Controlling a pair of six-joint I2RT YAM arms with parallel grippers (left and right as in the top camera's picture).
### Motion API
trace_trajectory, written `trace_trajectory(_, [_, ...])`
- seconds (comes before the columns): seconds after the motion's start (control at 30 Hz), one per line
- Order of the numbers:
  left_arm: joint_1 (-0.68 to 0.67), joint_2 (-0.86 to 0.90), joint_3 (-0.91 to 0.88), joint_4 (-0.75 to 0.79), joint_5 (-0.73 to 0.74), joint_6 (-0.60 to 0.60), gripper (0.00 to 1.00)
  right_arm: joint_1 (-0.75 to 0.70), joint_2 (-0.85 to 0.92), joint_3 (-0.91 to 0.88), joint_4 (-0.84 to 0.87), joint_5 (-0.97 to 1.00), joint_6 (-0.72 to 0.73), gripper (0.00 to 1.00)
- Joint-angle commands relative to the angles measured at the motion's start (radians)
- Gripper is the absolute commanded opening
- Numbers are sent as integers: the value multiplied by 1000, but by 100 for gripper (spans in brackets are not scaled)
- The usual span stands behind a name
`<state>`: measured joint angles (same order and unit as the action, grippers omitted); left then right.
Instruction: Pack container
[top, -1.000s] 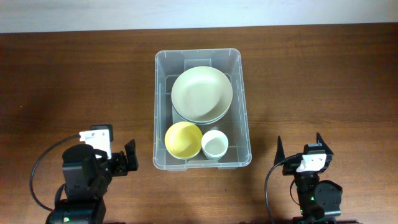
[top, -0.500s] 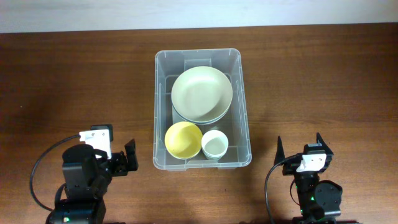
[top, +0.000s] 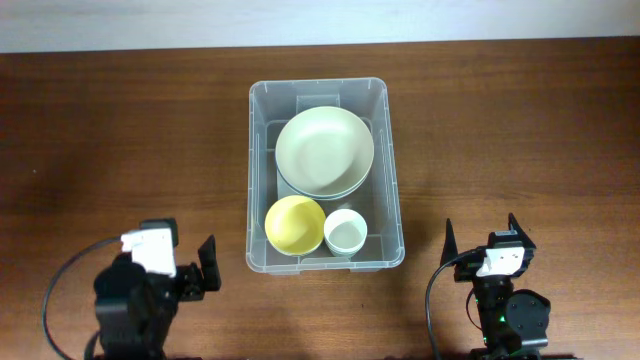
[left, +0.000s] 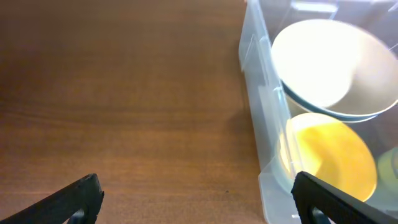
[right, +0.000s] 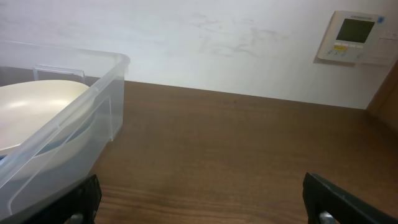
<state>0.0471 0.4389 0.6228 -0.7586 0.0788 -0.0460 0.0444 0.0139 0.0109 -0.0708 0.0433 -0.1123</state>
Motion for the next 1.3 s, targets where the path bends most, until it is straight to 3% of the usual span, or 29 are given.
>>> trace_trajectory(0.0, [2,-105,-75,-1,-8,-6,99,-6,-11,-5,-8,-9,-4,99])
trace_trajectory(0.13, [2,-227,-183,80,-37,-3,99,-6,-10,-5,-8,-9,-4,99])
trace_trajectory(0.3, [2,-369,-350,354,-41,90,99,-6,-11,-5,-8,-9,-4,99])
trace_trajectory(0.53, [2,-426,-508,694,-41,225,99,-6,-11,-5,-8,-9,-4,99])
trace_trajectory(0.73, [2,-434,-612,877,-31,276,99,-6,-11,-5,-8,-9,-4,99])
trace_trajectory(0.97, [2,-434,-615,817,-32,309,99,-6,-11,-5,-8,-9,-4,99])
trace_trajectory(1.1, [1,-434,-615,675,-18,302,99,-6,-11,-5,-8,-9,-4,99])
trace_trajectory(1.27, [2,-434,-615,679,-22,294,99,-6,-11,-5,-8,-9,-4,99])
